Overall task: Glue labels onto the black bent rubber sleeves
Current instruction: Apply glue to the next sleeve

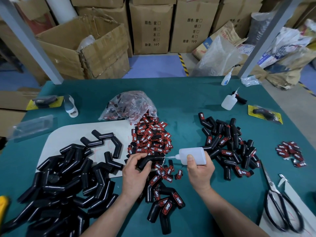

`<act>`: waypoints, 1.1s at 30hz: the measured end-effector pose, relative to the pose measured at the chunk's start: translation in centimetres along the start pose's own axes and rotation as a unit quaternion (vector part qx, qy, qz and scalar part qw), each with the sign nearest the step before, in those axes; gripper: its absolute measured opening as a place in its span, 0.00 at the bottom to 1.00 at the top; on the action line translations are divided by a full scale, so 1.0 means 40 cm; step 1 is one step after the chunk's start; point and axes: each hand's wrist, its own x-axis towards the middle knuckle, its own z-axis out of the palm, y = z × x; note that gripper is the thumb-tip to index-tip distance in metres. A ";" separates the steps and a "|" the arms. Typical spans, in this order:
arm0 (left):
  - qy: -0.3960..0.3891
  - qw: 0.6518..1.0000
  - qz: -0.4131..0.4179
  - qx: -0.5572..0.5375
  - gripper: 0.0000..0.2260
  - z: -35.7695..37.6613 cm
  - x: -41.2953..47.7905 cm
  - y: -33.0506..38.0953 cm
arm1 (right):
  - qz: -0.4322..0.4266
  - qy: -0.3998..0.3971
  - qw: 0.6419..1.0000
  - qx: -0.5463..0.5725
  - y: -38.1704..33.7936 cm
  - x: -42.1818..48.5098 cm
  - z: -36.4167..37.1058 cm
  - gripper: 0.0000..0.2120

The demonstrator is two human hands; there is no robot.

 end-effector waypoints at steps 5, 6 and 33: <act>0.005 1.000 0.018 0.005 0.22 -0.001 -0.003 0.014 | -0.011 -0.006 1.000 -0.016 -0.002 -0.003 0.002 0.22; 0.006 1.000 0.022 0.007 0.23 -0.001 -0.003 0.017 | -0.013 -0.008 1.000 -0.018 -0.006 -0.002 0.001 0.21; 0.010 1.000 0.010 0.001 0.21 -0.004 -0.004 0.025 | -0.017 -0.007 1.000 -0.022 -0.008 0.007 -0.003 0.23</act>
